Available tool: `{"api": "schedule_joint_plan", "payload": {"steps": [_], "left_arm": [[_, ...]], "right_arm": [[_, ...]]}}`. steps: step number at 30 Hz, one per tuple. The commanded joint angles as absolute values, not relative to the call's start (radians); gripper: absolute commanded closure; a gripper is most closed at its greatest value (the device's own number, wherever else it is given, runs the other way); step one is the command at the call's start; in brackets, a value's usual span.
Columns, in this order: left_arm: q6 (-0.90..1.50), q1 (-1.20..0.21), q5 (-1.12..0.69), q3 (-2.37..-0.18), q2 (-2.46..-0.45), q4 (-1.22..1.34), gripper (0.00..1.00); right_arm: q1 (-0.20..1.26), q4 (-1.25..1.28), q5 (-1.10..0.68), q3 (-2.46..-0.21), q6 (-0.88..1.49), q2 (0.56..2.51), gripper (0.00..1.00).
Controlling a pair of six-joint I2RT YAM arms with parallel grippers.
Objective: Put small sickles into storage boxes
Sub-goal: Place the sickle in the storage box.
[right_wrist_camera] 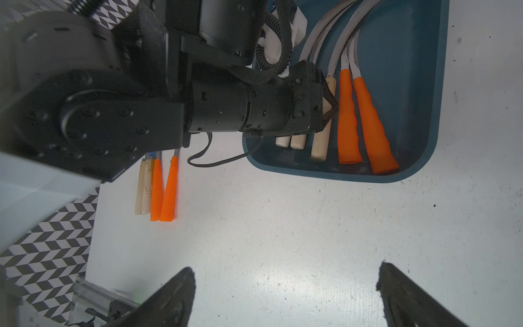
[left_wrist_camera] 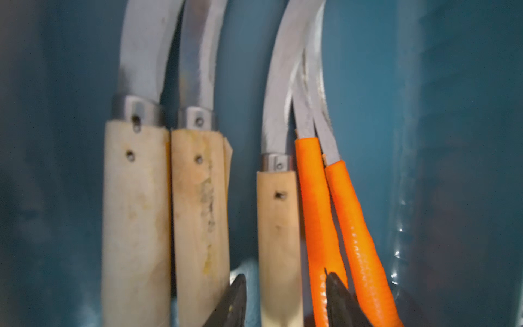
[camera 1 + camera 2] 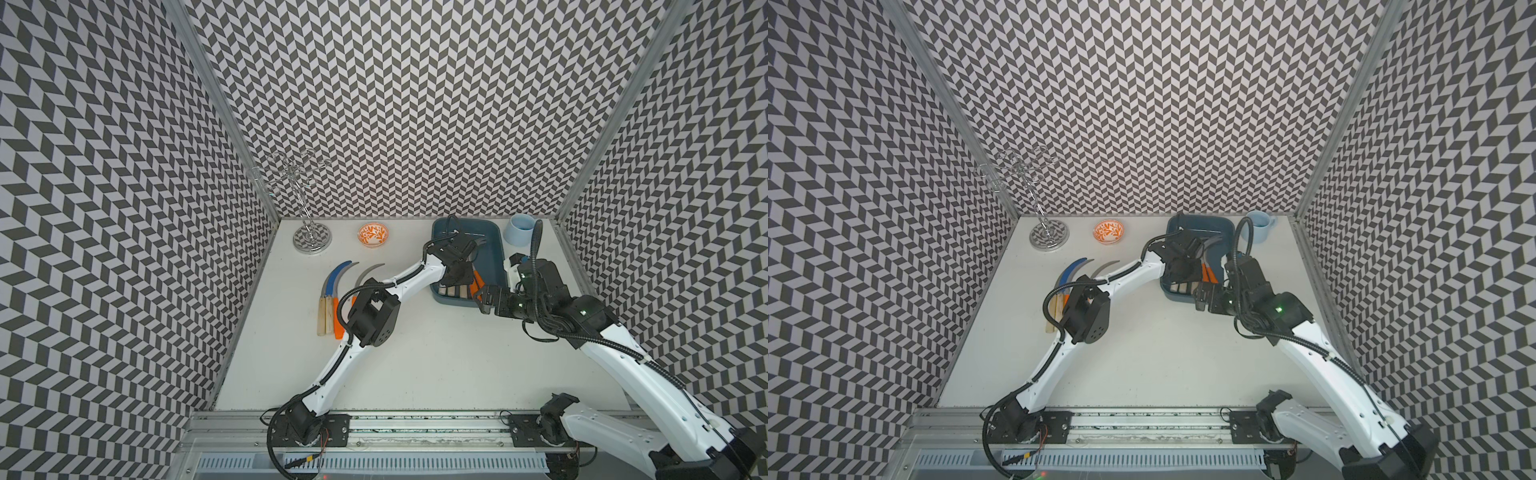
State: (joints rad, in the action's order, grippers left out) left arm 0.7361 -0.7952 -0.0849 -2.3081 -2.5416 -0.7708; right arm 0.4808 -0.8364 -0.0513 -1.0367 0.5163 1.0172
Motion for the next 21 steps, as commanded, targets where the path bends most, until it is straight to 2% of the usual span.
{"api": "schedule_joint_plan", "payload": {"steps": [1, 5, 6, 8, 21], "left_arm": [[0.736, -0.802, -0.081, -2.341, -2.495, -0.752, 0.46], [0.735, -0.802, -0.084, -2.340, -2.455, -0.768, 0.34], [0.734, -0.801, -0.082, -2.341, -2.442, -0.776, 0.26], [0.731, -0.801, -0.071, -2.337, -2.417, -0.792, 0.02], [0.715, -0.785, -0.016, -2.148, -2.183, -0.819, 0.00]], "right_arm": [[0.476, -0.815, -0.057, -1.030, 0.515, 0.995, 0.00], [0.476, -0.799, -0.090, -1.030, 0.497, 0.994, 0.00], [0.476, -0.798, -0.095, -1.031, 0.493, 0.994, 0.00], [0.476, -0.795, -0.106, -1.034, 0.489, 0.996, 0.00], [0.496, -0.741, -0.176, -1.046, 0.506, 0.982, 0.00]]}}
